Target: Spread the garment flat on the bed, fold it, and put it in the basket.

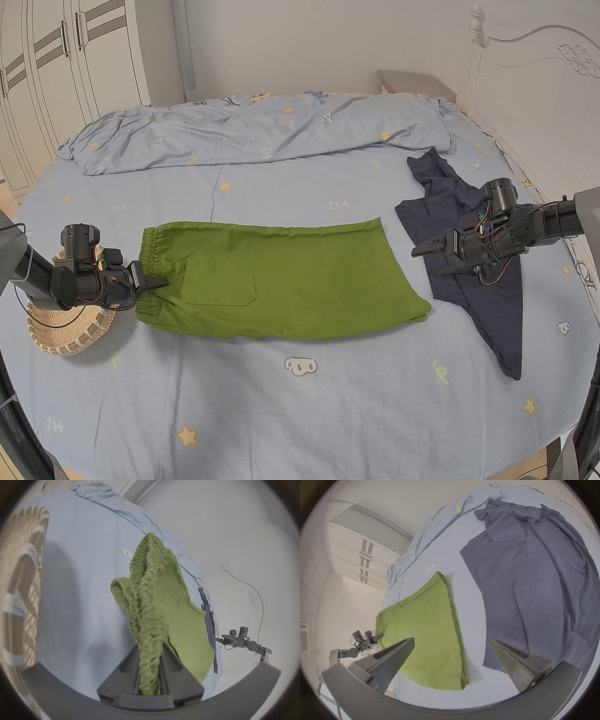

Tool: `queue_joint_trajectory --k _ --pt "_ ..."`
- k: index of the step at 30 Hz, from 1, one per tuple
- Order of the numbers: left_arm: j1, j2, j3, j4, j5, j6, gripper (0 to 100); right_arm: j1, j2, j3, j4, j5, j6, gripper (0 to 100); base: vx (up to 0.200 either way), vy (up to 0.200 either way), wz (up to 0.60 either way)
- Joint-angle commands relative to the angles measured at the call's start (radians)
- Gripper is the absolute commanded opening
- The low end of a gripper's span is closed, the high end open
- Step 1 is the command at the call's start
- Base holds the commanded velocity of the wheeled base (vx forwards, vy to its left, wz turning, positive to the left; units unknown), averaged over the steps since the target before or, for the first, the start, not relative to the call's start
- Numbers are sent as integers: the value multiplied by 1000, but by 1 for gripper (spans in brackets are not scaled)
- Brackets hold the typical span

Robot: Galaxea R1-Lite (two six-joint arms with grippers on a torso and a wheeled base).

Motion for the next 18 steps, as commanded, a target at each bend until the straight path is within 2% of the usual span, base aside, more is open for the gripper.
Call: queue_joint_trajectory --k 1,9,18 --pt "-1 -83 6 34 3 2 0 2 5 -1 5 1 -9 100 0 0 0" --pt "-2 -73 6 39 3 3 0 51 59 3 47 1 -49 100 0 0 0" --pt "-4 -67 6 37 3 3 0 95 74 34 51 1 -52 100 0 0 0"
